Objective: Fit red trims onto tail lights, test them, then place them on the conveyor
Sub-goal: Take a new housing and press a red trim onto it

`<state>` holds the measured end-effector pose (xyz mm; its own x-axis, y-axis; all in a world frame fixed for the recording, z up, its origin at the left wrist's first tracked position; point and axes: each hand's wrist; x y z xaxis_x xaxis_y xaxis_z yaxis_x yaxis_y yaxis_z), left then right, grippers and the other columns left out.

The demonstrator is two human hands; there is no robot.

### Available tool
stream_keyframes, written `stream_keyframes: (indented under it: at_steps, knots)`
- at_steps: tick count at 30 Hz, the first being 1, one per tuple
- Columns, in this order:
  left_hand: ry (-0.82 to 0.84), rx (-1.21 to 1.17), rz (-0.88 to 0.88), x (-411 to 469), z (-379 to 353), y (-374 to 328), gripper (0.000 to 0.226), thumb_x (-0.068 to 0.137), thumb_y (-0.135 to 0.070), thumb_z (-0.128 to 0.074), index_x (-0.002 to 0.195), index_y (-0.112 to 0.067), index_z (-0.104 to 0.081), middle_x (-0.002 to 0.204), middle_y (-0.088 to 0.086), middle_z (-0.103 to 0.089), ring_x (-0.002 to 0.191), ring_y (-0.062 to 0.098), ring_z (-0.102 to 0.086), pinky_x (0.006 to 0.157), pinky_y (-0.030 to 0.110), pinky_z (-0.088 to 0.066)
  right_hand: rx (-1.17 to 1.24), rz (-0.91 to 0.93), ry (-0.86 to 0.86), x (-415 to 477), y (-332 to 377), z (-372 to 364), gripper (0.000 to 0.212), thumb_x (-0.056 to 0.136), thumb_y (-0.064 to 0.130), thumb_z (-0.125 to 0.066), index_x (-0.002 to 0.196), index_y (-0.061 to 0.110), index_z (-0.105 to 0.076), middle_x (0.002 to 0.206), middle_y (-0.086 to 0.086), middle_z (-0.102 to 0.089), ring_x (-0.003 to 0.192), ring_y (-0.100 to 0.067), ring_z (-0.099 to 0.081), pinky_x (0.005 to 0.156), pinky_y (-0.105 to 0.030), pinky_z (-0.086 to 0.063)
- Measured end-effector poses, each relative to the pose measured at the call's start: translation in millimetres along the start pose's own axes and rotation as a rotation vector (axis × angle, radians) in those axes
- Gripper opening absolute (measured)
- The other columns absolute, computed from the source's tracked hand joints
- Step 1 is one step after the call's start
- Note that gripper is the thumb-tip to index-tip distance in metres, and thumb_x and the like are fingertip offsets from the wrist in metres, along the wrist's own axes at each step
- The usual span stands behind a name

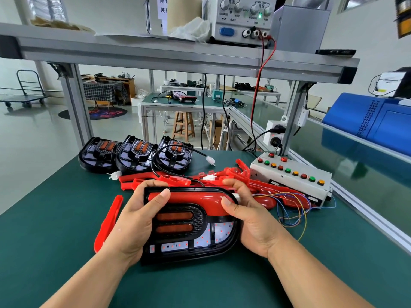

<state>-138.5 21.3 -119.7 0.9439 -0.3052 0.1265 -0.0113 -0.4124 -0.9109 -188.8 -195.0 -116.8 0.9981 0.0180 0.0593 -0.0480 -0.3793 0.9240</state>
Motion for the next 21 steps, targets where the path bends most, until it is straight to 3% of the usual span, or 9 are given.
stream_keyframes:
  at_steps: [3, 8, 14, 21]
  knots:
    - [-0.003, -0.001, -0.002, -0.9, -2.4, 0.0, 0.034, 0.069, -0.036, -0.077, 0.097, -0.024, -0.062, 0.099, 0.029, -0.071, 0.086, 0.050, -0.070, 0.067, 0.060, -0.056, -0.021, 0.053, -0.024, 1.2, -0.6, -0.8, 0.040, 0.071, 0.014, -0.074, 0.107, 0.031, -0.071, 0.110, -0.005, -0.072, 0.096, -0.021, -0.069, 0.082, -0.030, -0.056]
    - [-0.016, 0.014, -0.007, -1.4, -5.4, 1.5, 0.035, 0.065, -0.035, -0.080, 0.093, -0.026, -0.062, 0.095, 0.026, -0.072, 0.083, 0.048, -0.071, 0.064, 0.057, -0.057, -0.081, 0.049, -0.045, 2.0, -4.5, -1.8, 0.041, 0.071, 0.025, -0.076, 0.108, 0.007, -0.072, 0.113, -0.017, -0.071, 0.102, -0.027, -0.069, 0.086, -0.032, -0.055]
    - [-0.025, 0.018, -0.021, -0.9, -6.1, 0.8, 0.029, 0.065, -0.033, -0.080, 0.089, -0.027, -0.066, 0.094, 0.026, -0.073, 0.082, 0.047, -0.071, 0.062, 0.054, -0.058, -0.157, 0.106, -0.102, 1.9, -7.6, -5.8, 0.042, 0.067, 0.040, -0.080, 0.101, 0.016, -0.074, 0.109, -0.009, -0.074, 0.098, -0.020, -0.070, 0.081, -0.024, -0.054]
    - [-0.049, 0.019, -0.035, -0.4, -5.4, -1.7, 0.032, 0.063, -0.031, -0.081, 0.091, -0.024, -0.066, 0.094, 0.027, -0.072, 0.080, 0.048, -0.071, 0.060, 0.056, -0.058, -0.167, 0.113, 0.014, 0.0, -3.9, -6.4, 0.056, 0.060, 0.051, -0.089, 0.106, 0.022, -0.074, 0.114, -0.007, -0.072, 0.106, -0.020, -0.069, 0.085, -0.023, -0.053]
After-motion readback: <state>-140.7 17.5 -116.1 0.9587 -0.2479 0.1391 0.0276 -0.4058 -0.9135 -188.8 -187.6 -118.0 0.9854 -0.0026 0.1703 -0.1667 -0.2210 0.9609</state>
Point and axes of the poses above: each hand's wrist, its own x-axis towards the middle knuckle, its own z-axis out of the back of the hand, y = z × x
